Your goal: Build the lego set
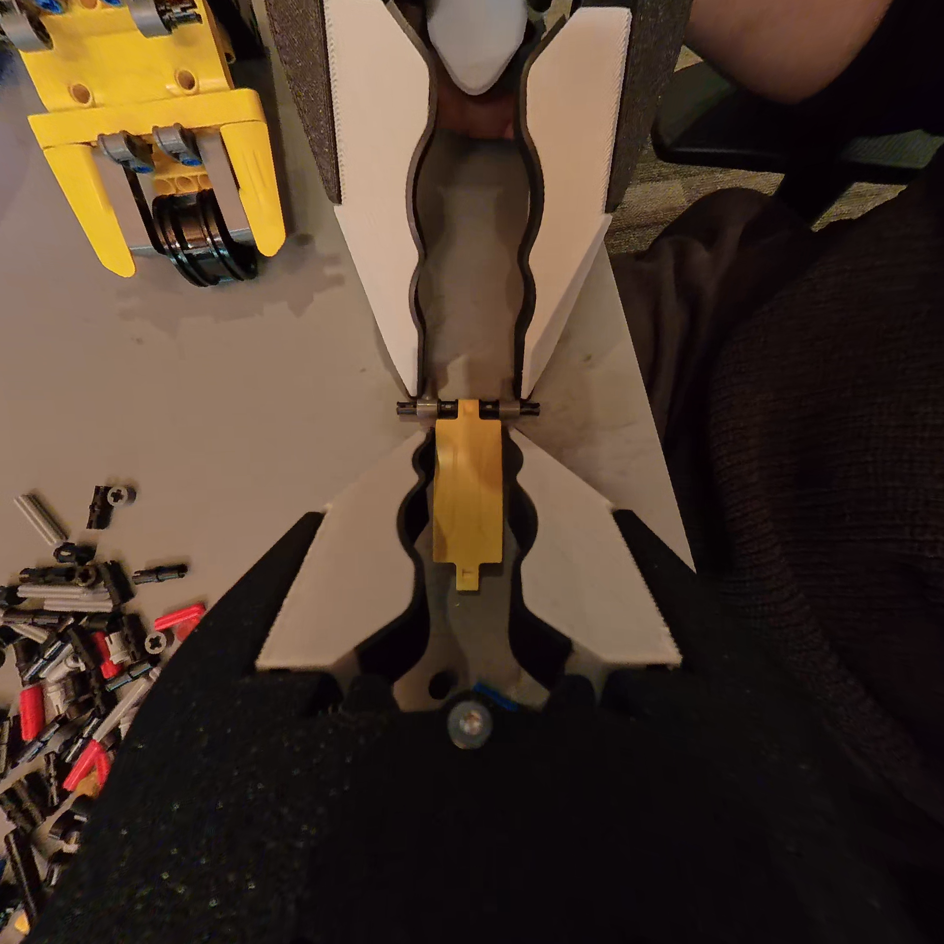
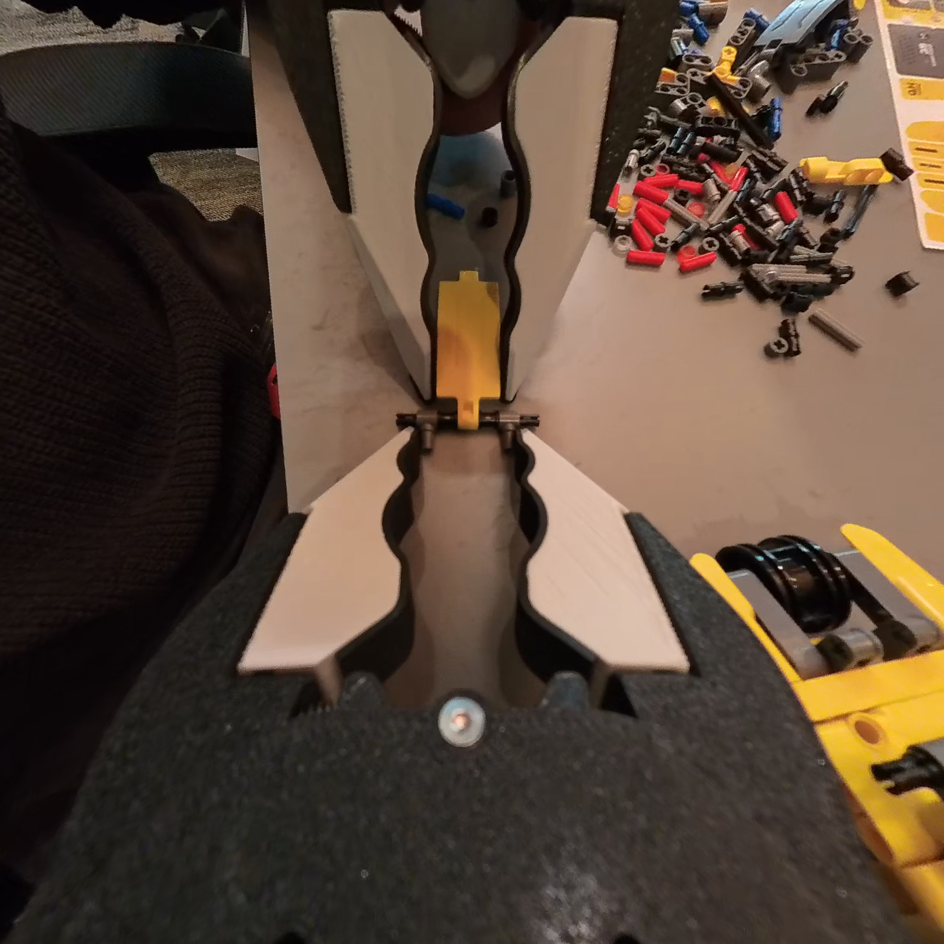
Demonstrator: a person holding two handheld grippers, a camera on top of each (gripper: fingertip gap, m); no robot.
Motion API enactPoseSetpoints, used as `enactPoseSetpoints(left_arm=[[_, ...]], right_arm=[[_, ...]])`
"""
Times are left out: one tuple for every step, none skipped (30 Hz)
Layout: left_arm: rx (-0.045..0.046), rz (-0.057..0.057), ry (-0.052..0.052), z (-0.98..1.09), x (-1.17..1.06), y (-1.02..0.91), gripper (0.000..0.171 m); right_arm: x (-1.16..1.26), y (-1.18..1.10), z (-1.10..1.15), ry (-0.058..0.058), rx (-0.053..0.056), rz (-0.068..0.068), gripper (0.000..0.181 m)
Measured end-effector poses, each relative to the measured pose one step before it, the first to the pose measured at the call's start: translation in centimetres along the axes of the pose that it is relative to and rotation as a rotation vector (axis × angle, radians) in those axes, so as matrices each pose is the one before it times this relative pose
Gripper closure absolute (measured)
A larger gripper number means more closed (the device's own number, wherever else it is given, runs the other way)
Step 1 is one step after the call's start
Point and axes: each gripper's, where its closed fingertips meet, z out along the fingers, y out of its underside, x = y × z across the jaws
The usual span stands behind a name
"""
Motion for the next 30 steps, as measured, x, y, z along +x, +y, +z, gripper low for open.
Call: enactPoseSetpoints(left_arm=[[-0.00016,-0.0003,-0.0007,0.000,0.002,0.001,0.146],[0.00017,-0.0008,-0.0006,0.008,-0.004,-0.010,0.146],[0.00019,-0.0017,-0.0005,0.015,0.002,-0.017,0.146],[0.00186,-0.0019,0.0008,0.002,-0.002,-0.015,0.147],[0.00290,-0.0045,0.0026,0.002,-0.006,-0.009,0.147],[0.00141,-0.0047,0.0031,-0.001,0.008,-0.011,0.147],[0.00088,-0.0012,0.0016,0.001,0.002,-0.009,0.147],[0.00058,0.0002,0.0006,0.010,-0.004,0.000,0.147],[-0.00083,0.0011,0.0003,-0.004,0.006,0.010,0.147],[-0.00094,0.0021,-0.0002,0.005,0.009,0.002,0.147],[-0.00075,-0.0002,0.0003,-0.001,-0.007,-0.009,0.147],[0.00016,-0.0017,0.0014,0.005,0.010,-0.007,0.147],[0.00071,-0.0025,0.0019,0.004,-0.005,0.003,0.147],[-0.00050,-0.0031,0.0014,0.005,0.009,-0.004,0.147],[-0.00138,-0.0018,0.0005,-0.006,0.006,-0.001,0.147],[-0.00162,0.0000,-0.0001,0.008,-0.008,0.001,0.147],[-0.00109,0.0003,-0.0005,0.001,0.008,-0.008,0.147],[-0.00074,0.0004,-0.0011,0.005,0.000,0.001,0.147],[-0.00136,0.0000,-0.0011,0.007,0.000,0.002,0.147],[-0.00148,0.0014,-0.0008,0.008,0.005,0.003,0.147],[-0.00063,0.0017,-0.0006,0.000,0.010,0.005,0.147],[-0.00052,0.0015,-0.0003,0.006,0.003,-0.003,0.147],[0.00015,0.0035,-0.0008,-0.001,-0.004,0.002,0.147],[0.00073,0.0044,-0.0011,-0.007,0.009,0.005,0.147],[-0.00020,0.0052,-0.0015,-0.013,-0.002,0.018,0.147],[-0.00240,0.0050,-0.0021,-0.001,-0.008,0.018,0.147],[-0.00298,0.0067,-0.0036,-0.008,-0.012,0.015,0.147],[-0.00169,0.0061,-0.0031,-0.002,-0.018,0.013,0.147],[-0.00005,0.0003,0.0001,0.001,0.001,0.015,0.147],[0.00200,-0.0038,0.0026,-0.004,-0.013,-0.009,0.147]], right_arm=[[0.000,-0.018,0.005,0.0013,0.0000,-0.0008,0.146],[0.000,-0.004,0.003,0.0016,0.0001,-0.0014,0.146],[0.001,-0.012,0.011,0.0017,0.0002,-0.0015,0.146],[-0.002,-0.020,0.004,0.0015,0.0002,-0.0016,0.146],[-0.004,-0.007,0.004,0.0010,0.0003,-0.0020,0.146],[0.010,-0.018,0.001,0.0005,0.0003,-0.0021,0.146],[-0.004,-0.009,0.006,0.0004,0.0003,-0.0017,0.146],[-0.004,-0.009,0.006,0.0005,0.0003,-0.0015,0.147],[-0.003,-0.017,0.002,-0.0001,0.0002,0.0000,0.147],[0.000,-0.003,0.004,-0.0006,0.0001,0.0016,0.147],[-0.002,-0.005,0.006,0.0003,-0.0001,0.0006,0.147],[0.001,-0.012,-0.002,0.0006,-0.0001,-0.0006,0.147],[-0.006,-0.002,0.004,0.0003,-0.0002,-0.0004,0.147],[-0.012,0.002,0.001,0.0003,-0.0004,-0.0008,0.147],[0.001,-0.001,0.004,0.0002,-0.0003,-0.0016,0.147],[-0.012,-0.004,0.002,0.0002,0.0000,-0.0023,0.148],[-0.003,-0.006,0.004,0.0000,0.0001,-0.0025,0.148],[0.001,-0.001,0.000,-0.0006,0.0000,-0.0013,0.148],[-0.004,0.001,0.000,-0.0008,0.0000,-0.0010,0.148],[-0.001,0.005,-0.002,-0.0008,-0.0003,-0.0014,0.148],[-0.003,-0.002,0.005,-0.0007,-0.0003,-0.0012,0.148],[-0.010,0.008,0.002,-0.0008,0.0004,0.0001,0.148],[0.005,0.003,0.005,-0.0016,0.0010,0.0022,0.148],[0.002,-0.004,0.003,-0.0032,0.0007,0.0051,0.147],[0.012,0.009,0.009,-0.0036,0.0001,0.0056,0.147],[0.007,0.003,0.015,-0.0020,-0.0001,0.0033,0.147],[0.008,0.006,-0.007,0.0005,0.0001,0.0002,0.146],[0.009,0.000,-0.007,0.0038,0.0006,-0.0034,0.146],[0.020,-0.011,-0.020,0.0073,0.0013,-0.0064,0.146],[0.066,-0.027,-0.031,0.0114,0.0024,-0.0072,0.144]])
